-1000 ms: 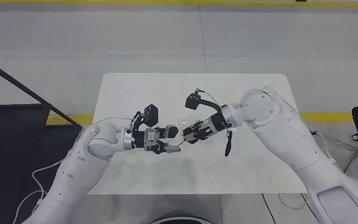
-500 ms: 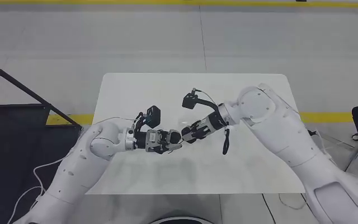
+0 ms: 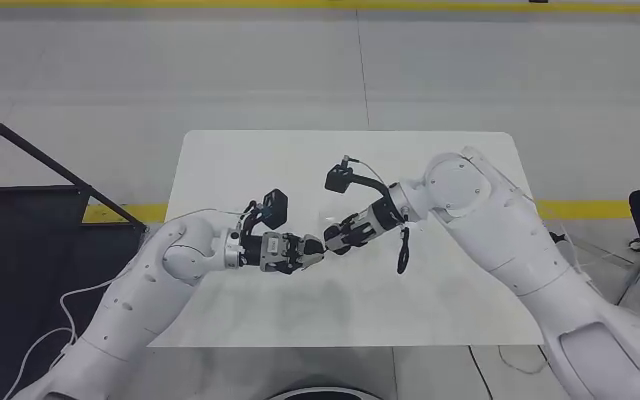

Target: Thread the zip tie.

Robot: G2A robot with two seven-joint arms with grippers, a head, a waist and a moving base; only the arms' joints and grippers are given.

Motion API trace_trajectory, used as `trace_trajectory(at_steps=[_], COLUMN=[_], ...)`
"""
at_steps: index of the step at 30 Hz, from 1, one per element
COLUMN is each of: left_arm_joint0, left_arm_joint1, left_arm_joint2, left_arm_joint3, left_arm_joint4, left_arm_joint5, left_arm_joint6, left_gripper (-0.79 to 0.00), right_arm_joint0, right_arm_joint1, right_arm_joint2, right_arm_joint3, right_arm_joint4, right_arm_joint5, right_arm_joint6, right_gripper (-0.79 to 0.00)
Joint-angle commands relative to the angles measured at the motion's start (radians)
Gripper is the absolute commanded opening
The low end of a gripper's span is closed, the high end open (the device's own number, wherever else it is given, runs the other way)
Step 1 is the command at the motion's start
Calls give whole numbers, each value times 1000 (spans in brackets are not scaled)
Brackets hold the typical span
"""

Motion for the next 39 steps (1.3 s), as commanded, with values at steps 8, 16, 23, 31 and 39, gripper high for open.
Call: trace_trajectory(at_steps=[8, 16, 23, 31, 39], left_arm_joint0=[-14, -26, -23, 4, 11], left_arm_joint1=[14, 25, 33, 38, 38], left_arm_joint2=[28, 50, 35, -1, -8], left_arm_joint3=[4, 7, 16, 26, 32], left_arm_joint4=[7, 13, 24, 38, 38], left_arm_joint5=[0, 0, 0, 0, 0], left_arm_joint6=[33, 61, 160, 332, 368], left_gripper=[-742, -785, -785, -785, -785], right_arm_joint0=[-3, -4, -33, -155, -180], right_arm_joint1=[-2, -5, 8, 52, 60], right_arm_joint2=[6, 11, 52, 161, 179], right_arm_joint3=[-1, -1, -3, -70, -92], right_arm_joint4=[-7, -10, -9, -87, -111], right_arm_joint5=[2, 7, -23, -95, -103], right_arm_joint6=[3, 4, -27, -179, -213], right_gripper=[-785, -683, -92, 0, 0])
